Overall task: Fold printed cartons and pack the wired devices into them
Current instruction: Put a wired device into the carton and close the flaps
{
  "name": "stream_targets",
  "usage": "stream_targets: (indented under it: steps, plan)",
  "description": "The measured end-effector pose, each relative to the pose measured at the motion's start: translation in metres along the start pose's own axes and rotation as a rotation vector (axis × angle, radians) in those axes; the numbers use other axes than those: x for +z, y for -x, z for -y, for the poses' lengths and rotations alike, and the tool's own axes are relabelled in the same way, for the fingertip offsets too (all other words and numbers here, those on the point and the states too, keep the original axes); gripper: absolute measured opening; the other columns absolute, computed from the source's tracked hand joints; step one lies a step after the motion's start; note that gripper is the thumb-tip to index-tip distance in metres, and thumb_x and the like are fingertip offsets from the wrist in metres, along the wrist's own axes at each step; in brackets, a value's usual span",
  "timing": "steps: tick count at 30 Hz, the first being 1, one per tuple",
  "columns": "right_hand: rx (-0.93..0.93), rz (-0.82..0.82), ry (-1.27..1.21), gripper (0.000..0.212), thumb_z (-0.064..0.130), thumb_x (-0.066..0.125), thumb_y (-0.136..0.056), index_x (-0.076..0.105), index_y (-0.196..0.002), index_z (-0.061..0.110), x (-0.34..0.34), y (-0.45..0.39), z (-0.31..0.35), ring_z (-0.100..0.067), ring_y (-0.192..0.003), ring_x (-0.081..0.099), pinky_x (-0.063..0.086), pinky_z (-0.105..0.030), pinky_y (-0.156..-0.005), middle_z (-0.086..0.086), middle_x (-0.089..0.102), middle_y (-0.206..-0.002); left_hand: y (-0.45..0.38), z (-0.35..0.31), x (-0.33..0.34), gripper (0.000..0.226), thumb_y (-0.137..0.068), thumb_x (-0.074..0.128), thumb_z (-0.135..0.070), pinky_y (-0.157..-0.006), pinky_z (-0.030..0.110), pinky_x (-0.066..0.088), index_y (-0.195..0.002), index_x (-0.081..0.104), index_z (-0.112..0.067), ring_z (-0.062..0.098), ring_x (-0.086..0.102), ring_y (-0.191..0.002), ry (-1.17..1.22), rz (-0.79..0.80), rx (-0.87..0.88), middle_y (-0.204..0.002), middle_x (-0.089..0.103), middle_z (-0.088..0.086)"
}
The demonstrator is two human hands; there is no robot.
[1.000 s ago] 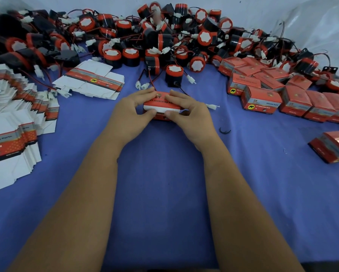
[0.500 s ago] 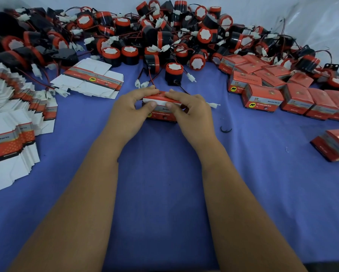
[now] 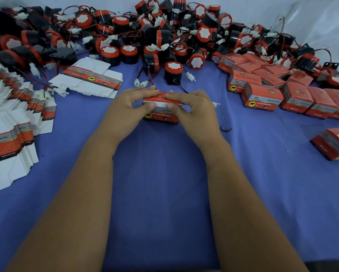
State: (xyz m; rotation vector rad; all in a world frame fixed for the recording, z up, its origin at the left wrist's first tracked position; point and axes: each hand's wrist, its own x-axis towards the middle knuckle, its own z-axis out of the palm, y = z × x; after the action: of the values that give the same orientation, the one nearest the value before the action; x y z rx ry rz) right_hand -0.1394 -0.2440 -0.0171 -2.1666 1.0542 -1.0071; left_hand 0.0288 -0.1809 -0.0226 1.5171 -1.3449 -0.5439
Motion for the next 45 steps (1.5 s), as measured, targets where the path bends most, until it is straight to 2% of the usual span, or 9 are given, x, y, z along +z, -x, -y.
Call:
stream_targets:
  steps: [4,9,15,18,26,30,37,41,45]
  plan:
    - [0.011,0.029,-0.001,0.03,0.024,0.067,-0.092,0.067,-0.122,0.03,-0.004,0.0,0.002,-0.003,-0.089,0.042,0.034,0.0,-0.084,-0.002,0.049,-0.098,0.001,-0.001,-0.002,0.039,-0.097,0.06,-0.012,-0.087,-0.006,0.032,-0.135,0.06,-0.018,-0.001,0.044,-0.129,-0.041,0.018,0.01,-0.144,0.052,-0.007]
    - [0.026,0.028,-0.004,0.03,0.026,0.065,-0.093,0.067,-0.123,0.027,-0.004,0.0,0.003,-0.002,-0.089,0.044,0.035,0.001,-0.081,0.003,0.048,-0.097,0.003,-0.002,0.0,0.037,-0.098,0.061,-0.019,-0.083,0.001,0.043,-0.134,0.059,-0.026,0.003,0.059,-0.103,0.023,-0.025,-0.036,-0.125,0.063,-0.011]
    - [0.0,0.012,-0.041,0.027,0.023,0.067,-0.092,0.07,-0.119,0.024,-0.001,-0.001,0.004,-0.012,-0.107,0.051,0.042,-0.014,-0.091,0.009,0.065,-0.114,0.003,-0.001,0.002,0.032,-0.096,0.062,-0.009,-0.098,0.018,0.049,-0.122,0.065,-0.028,0.006,0.057,-0.123,0.194,-0.034,-0.028,-0.131,0.063,-0.005]
    - [-0.017,-0.009,-0.054,0.023,0.022,0.069,-0.09,0.07,-0.112,0.024,0.002,0.0,0.003,-0.011,-0.104,0.051,0.038,-0.005,-0.084,0.014,0.066,-0.106,0.003,0.0,0.002,0.029,-0.094,0.06,0.0,-0.098,0.021,0.05,-0.106,0.07,-0.025,0.005,0.051,-0.131,0.284,-0.019,-0.024,-0.135,0.061,-0.001]
    - [0.031,-0.004,-0.207,0.019,0.007,0.064,-0.091,0.07,-0.106,0.018,0.0,-0.001,0.0,-0.009,-0.113,0.058,0.047,-0.015,-0.092,0.006,0.066,-0.119,0.001,0.003,0.003,0.033,-0.094,0.057,0.007,-0.093,0.022,0.053,-0.104,0.071,-0.022,0.002,0.057,-0.123,0.344,-0.1,-0.059,-0.134,0.062,0.004]
    - [0.072,-0.068,-0.231,0.021,0.004,0.066,-0.089,0.07,-0.103,0.02,-0.001,-0.002,-0.002,-0.011,-0.108,0.059,0.049,-0.024,-0.094,0.003,0.059,-0.122,0.001,0.003,0.003,0.035,-0.093,0.06,0.003,-0.105,0.031,0.049,-0.112,0.07,-0.024,0.003,0.051,-0.13,0.305,-0.097,-0.044,-0.134,0.062,-0.001]
    - [0.065,-0.143,-0.257,0.028,0.004,0.072,-0.084,0.063,-0.081,0.03,0.0,-0.001,-0.005,-0.014,-0.094,0.064,0.054,-0.029,-0.086,0.002,0.059,-0.105,0.002,0.005,0.006,0.037,-0.083,0.074,0.002,-0.105,0.012,0.04,-0.112,0.069,-0.019,0.007,0.048,-0.133,0.075,-0.079,0.011,-0.136,0.059,-0.004]
    - [-0.001,-0.117,-0.201,0.021,-0.004,0.066,-0.082,0.068,-0.089,0.016,0.001,0.001,-0.009,-0.012,-0.095,0.06,0.052,-0.024,-0.088,0.003,0.058,-0.103,0.003,0.006,0.009,0.041,-0.082,0.073,0.002,-0.108,0.036,0.047,-0.118,0.067,-0.016,0.011,0.044,-0.137,-0.058,-0.084,0.064,-0.14,0.056,-0.001]
    - [-0.059,-0.128,-0.121,0.016,-0.006,0.066,-0.08,0.071,-0.09,0.006,0.003,-0.002,-0.011,-0.006,-0.09,0.055,0.049,-0.015,-0.083,0.009,0.054,-0.097,0.002,0.004,0.012,0.048,-0.084,0.074,-0.004,-0.109,0.038,0.044,-0.125,0.067,-0.027,0.013,0.043,-0.136,-0.201,-0.087,0.102,-0.142,0.051,-0.003]
